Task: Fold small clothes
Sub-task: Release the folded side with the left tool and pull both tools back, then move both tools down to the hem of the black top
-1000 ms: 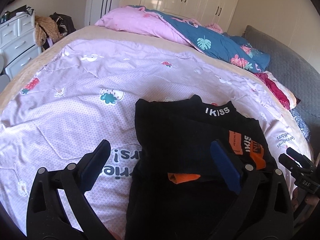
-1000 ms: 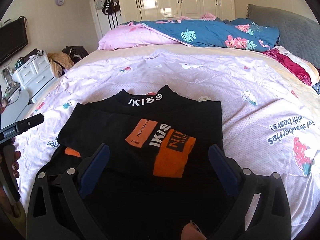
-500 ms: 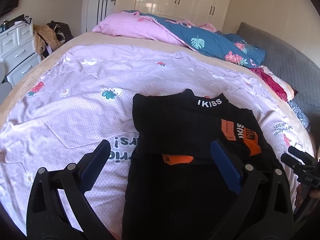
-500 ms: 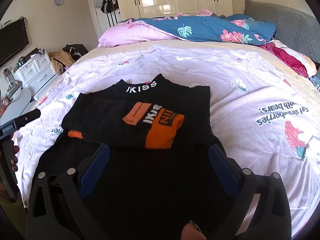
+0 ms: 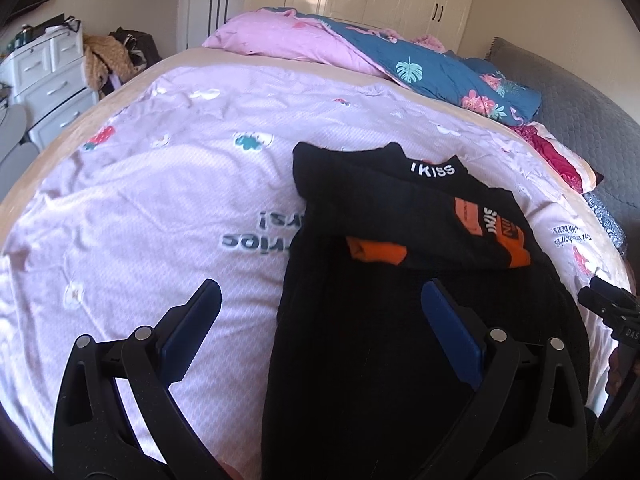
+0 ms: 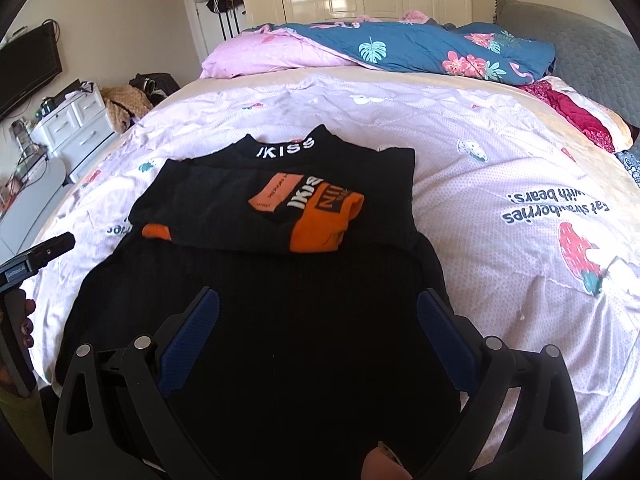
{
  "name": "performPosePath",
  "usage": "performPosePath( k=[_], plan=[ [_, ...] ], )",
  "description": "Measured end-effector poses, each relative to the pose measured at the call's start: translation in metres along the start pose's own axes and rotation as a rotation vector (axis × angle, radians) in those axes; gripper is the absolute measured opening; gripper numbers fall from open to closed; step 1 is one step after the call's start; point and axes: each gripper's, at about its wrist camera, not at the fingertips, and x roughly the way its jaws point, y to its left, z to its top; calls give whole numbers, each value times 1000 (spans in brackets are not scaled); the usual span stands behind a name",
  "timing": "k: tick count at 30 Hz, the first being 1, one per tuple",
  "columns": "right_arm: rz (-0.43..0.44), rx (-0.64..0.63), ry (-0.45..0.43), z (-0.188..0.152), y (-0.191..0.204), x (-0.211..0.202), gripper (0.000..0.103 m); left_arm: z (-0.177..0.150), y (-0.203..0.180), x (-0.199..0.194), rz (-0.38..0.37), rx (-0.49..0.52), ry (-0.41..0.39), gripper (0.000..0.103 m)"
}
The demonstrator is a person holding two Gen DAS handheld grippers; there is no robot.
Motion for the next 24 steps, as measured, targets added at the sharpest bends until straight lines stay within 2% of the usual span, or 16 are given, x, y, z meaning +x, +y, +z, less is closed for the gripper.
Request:
performPosePath(
  k=[10,24],
  plan=[
    [-7,0,27,-14,-4,-8,99,-29,13,-8,-9,-42,66,94],
    [-15,9,42,-31,-12,-22,99,-66,22,-20,22,-22,137,94]
  ],
)
